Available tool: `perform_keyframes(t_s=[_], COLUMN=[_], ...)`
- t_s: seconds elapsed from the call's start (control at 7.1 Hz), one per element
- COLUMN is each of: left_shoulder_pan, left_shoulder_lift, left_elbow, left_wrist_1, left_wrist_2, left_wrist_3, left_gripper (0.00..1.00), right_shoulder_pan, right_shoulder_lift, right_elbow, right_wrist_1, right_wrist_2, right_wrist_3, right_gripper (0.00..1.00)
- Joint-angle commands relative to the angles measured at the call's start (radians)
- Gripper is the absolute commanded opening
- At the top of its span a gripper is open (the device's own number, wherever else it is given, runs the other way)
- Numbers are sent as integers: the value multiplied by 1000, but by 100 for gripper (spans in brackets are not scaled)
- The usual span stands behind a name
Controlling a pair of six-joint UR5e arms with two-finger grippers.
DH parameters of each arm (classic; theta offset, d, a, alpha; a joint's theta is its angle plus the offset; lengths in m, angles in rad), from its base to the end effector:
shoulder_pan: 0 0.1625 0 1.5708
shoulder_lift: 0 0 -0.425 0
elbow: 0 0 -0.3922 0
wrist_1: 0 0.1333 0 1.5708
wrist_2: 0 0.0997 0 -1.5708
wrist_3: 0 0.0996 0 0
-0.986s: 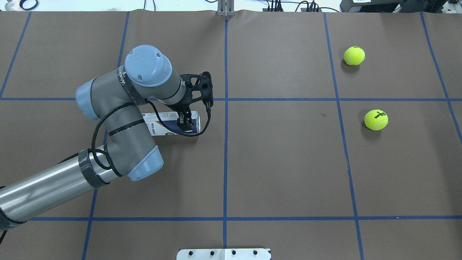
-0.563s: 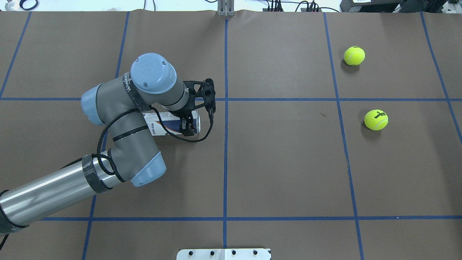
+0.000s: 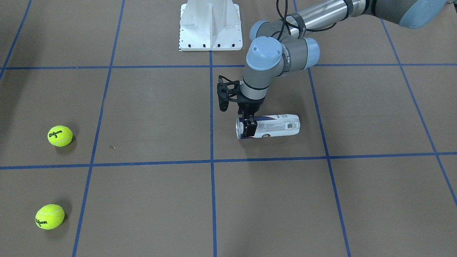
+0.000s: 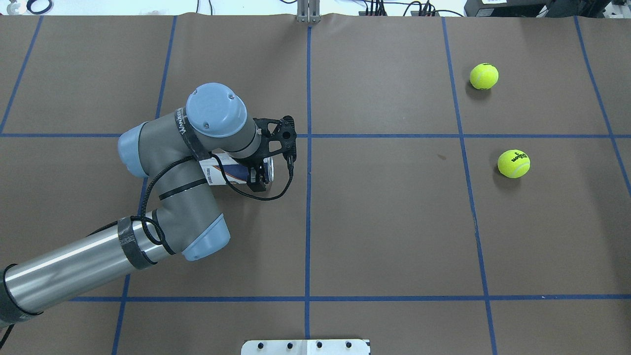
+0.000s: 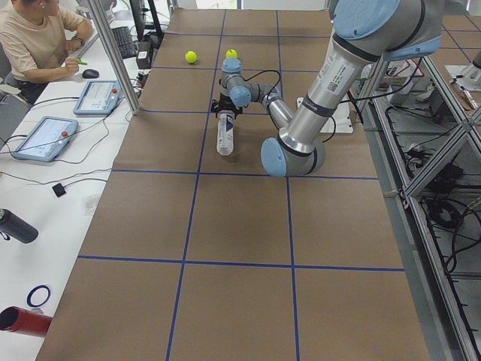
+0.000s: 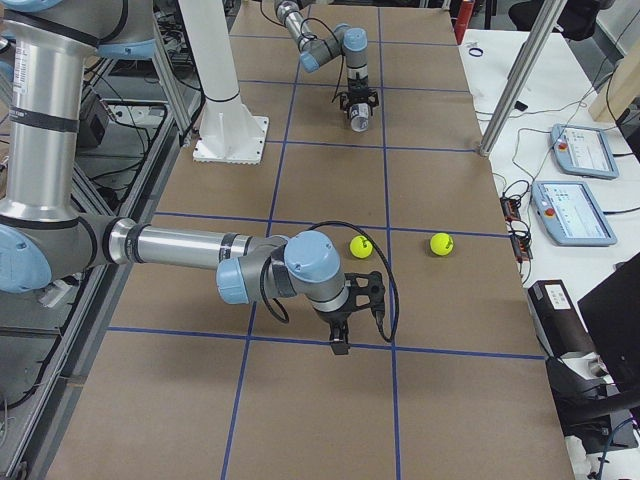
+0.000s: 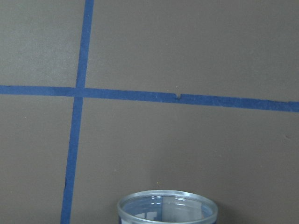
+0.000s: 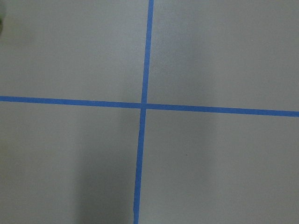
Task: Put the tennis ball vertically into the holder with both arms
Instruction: 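Close the left gripper around the can's open end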
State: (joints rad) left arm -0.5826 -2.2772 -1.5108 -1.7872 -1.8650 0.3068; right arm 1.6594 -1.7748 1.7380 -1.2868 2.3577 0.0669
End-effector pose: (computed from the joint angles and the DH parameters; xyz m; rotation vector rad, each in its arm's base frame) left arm 0.5489 -0.4867 0.2358 0.7754 0.5921 1.3267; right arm 0.0997 -0.4125 0.6369 0.2427 -0.7800 0.0495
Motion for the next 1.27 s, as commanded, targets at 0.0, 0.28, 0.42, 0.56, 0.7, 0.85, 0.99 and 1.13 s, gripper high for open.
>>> perform_keyframes(t_s=[0.0, 0.28, 0.42, 0.56, 0.7, 0.85, 0.99, 1.13], left_shoulder_pan=[3, 12, 20, 24, 26, 26, 26, 26], left_shoulder_lift=[-7, -16, -21, -22, -22, -33, -38, -39], left_elbow=[21, 41, 46, 47, 49, 64, 76, 83], left_wrist_1=[-1, -3, -3, -3, -3, -3, -3, -3], left_wrist_2=[4, 4, 4, 4, 6, 6, 6, 7], left_wrist_3=[0, -5, -5, -5, -6, -5, -5, -5], left_gripper=[100, 100, 100, 100, 100, 100, 100, 100], right_shoulder_pan=[-1, -1, -1, -1, -1, 0, -1, -1], right_shoulder_lift=[0, 0, 0, 0, 0, 2, 2, 2], right_elbow=[-2, -2, -2, -2, -2, -2, -2, -2], right_wrist_1=[0, 0, 0, 0, 0, 0, 0, 0], right_wrist_2=[0, 0, 0, 0, 0, 0, 0, 0], right_wrist_3=[1, 2, 2, 2, 2, 2, 2, 4], right_gripper=[100, 100, 100, 100, 100, 100, 100, 100])
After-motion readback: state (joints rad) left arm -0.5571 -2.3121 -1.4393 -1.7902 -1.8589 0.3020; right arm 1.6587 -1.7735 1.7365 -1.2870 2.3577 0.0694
